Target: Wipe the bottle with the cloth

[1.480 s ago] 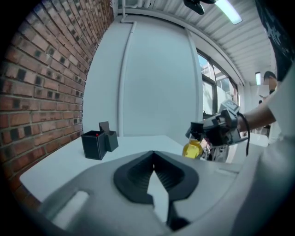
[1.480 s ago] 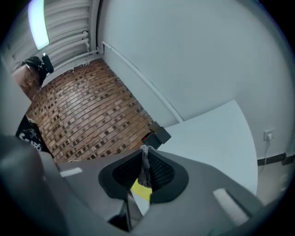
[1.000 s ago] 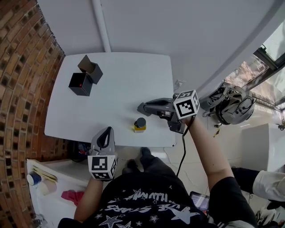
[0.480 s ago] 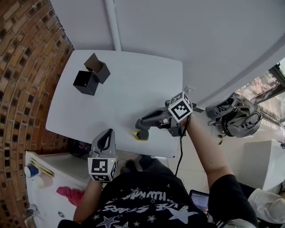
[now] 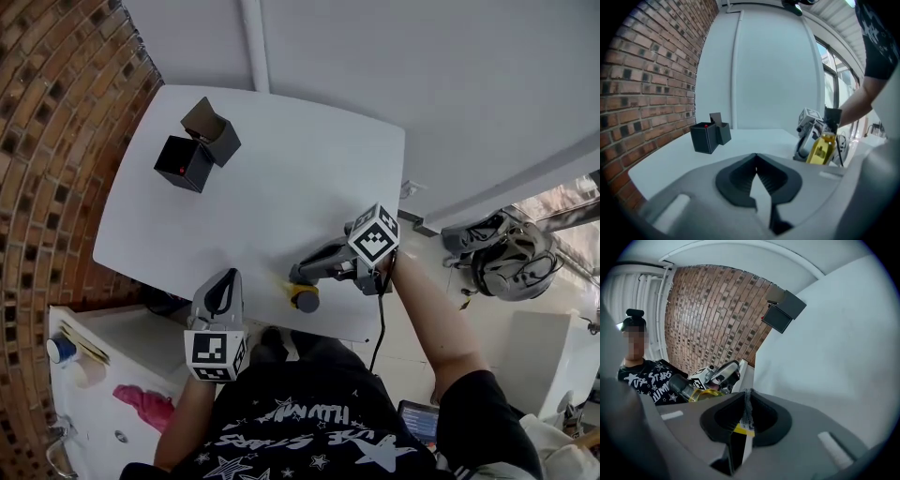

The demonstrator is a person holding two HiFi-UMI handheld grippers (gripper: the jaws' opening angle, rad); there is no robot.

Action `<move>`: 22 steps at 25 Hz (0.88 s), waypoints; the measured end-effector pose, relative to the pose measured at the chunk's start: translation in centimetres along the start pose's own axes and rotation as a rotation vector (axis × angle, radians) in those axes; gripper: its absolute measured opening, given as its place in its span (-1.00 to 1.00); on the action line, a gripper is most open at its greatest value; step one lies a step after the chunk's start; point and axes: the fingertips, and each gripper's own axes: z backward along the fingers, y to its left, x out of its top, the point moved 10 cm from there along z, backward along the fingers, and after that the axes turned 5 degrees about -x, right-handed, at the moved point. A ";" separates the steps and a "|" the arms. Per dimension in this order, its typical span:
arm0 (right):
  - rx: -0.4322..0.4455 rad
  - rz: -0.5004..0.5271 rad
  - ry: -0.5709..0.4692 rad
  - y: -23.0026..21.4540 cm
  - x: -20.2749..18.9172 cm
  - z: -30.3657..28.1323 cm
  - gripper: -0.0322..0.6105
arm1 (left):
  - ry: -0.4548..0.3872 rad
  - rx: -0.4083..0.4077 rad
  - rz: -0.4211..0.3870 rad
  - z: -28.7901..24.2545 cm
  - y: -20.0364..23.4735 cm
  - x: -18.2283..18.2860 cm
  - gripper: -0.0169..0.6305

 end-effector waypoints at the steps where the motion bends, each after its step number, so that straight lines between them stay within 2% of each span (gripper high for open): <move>1: -0.003 -0.001 0.015 -0.3 -0.1 -0.2 -0.78 | 0.004 0.006 0.005 -0.1 0.1 -0.1 -0.93; 5: -0.026 0.008 0.068 -1.4 -0.5 -0.7 -0.77 | 0.016 0.021 0.018 -0.3 0.2 -0.3 -0.93; 10: -0.036 -0.008 0.081 -2.2 -0.9 -1.1 -0.78 | 0.018 0.027 0.028 -0.1 0.2 -0.5 -0.93; 15: -0.086 0.027 0.103 -2.1 -1.1 -1.4 -0.77 | 0.006 0.027 0.035 0.3 0.2 -0.6 -0.93; 19: -0.136 0.061 0.071 -1.3 -1.3 -1.1 -0.77 | 0.000 0.025 0.034 0.7 0.3 -0.7 -0.93; 22: -0.188 0.100 -0.013 0.0 -1.2 -0.1 -0.78 | -0.009 0.018 0.025 1.0 0.5 -0.6 -0.93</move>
